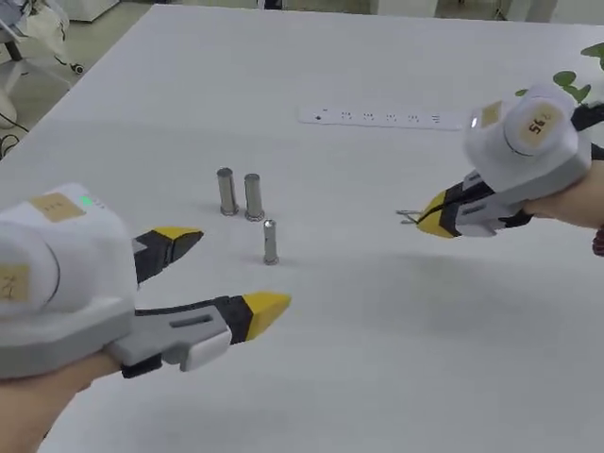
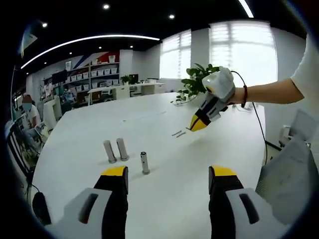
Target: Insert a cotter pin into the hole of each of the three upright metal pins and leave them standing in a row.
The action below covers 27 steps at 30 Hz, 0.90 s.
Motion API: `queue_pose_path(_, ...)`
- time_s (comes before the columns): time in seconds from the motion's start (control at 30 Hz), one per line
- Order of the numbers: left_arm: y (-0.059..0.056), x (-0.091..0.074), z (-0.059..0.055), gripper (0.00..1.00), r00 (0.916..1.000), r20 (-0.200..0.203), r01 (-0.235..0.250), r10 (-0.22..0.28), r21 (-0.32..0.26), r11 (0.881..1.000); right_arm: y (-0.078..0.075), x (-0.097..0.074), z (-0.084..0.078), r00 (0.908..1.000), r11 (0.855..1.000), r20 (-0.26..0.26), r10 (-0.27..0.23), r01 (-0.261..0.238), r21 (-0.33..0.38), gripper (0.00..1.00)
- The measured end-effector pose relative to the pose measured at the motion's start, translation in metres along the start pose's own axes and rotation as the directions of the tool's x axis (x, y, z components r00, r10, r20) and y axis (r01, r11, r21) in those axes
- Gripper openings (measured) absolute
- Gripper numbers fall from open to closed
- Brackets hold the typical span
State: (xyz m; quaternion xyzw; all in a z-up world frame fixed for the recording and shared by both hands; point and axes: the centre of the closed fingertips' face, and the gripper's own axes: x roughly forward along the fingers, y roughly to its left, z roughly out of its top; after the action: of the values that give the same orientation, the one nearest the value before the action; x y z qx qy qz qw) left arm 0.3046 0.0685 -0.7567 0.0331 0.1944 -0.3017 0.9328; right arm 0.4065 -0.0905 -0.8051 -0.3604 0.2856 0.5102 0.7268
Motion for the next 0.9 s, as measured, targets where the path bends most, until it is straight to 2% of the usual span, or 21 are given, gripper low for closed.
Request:
queue_pose_path(0.23,-0.008,0.005,0.005,0.56,0.9987,0.005,0.051,-0.051,-0.039,0.998,0.027,-0.009,0.03,0.9956,0.999,0.09,0.028,-0.024,-0.042,0.02)
queue_pose_path(0.47,-0.017,0.01,0.01,0.46,0.9949,0.005,0.101,-0.101,-0.077,0.992,0.052,-0.014,0.056,0.9864,0.994,0.152,0.062,-0.047,-0.1,0.02)
queue_pose_path(0.57,-0.022,0.012,0.011,0.42,0.9922,0.005,0.124,-0.125,-0.095,0.988,0.061,-0.013,0.066,0.9792,0.989,0.181,0.091,-0.068,-0.128,0.02)
queue_pose_path(0.9,-0.035,0.016,0.009,0.3,0.9842,-0.006,0.174,-0.177,-0.164,0.971,0.093,-0.013,0.089,0.9649,0.973,0.214,0.153,-0.109,-0.202,0.02)
